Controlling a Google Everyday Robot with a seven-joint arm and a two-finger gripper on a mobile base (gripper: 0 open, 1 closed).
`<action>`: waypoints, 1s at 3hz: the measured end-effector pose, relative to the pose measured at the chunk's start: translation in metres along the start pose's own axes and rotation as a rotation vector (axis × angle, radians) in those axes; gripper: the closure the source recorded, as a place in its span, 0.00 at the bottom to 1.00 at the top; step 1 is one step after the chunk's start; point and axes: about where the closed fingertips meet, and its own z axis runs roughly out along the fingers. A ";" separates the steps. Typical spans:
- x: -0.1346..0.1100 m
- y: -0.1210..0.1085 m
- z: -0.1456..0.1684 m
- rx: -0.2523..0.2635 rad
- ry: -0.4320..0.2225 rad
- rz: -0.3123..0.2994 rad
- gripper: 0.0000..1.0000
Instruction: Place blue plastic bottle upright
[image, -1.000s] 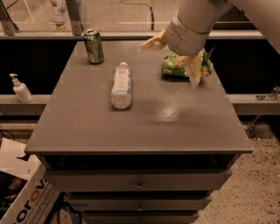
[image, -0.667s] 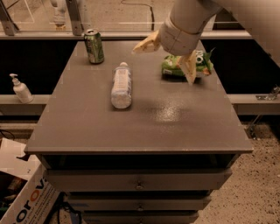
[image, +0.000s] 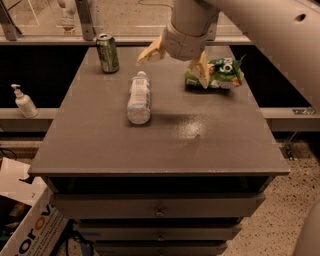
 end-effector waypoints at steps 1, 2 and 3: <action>0.000 -0.016 0.018 -0.041 -0.006 -0.061 0.00; -0.001 -0.029 0.033 -0.071 -0.013 -0.106 0.00; -0.001 -0.043 0.043 -0.086 -0.015 -0.139 0.00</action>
Offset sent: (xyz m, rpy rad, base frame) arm 0.0175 0.0505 -0.0349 -0.1451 0.0240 0.1334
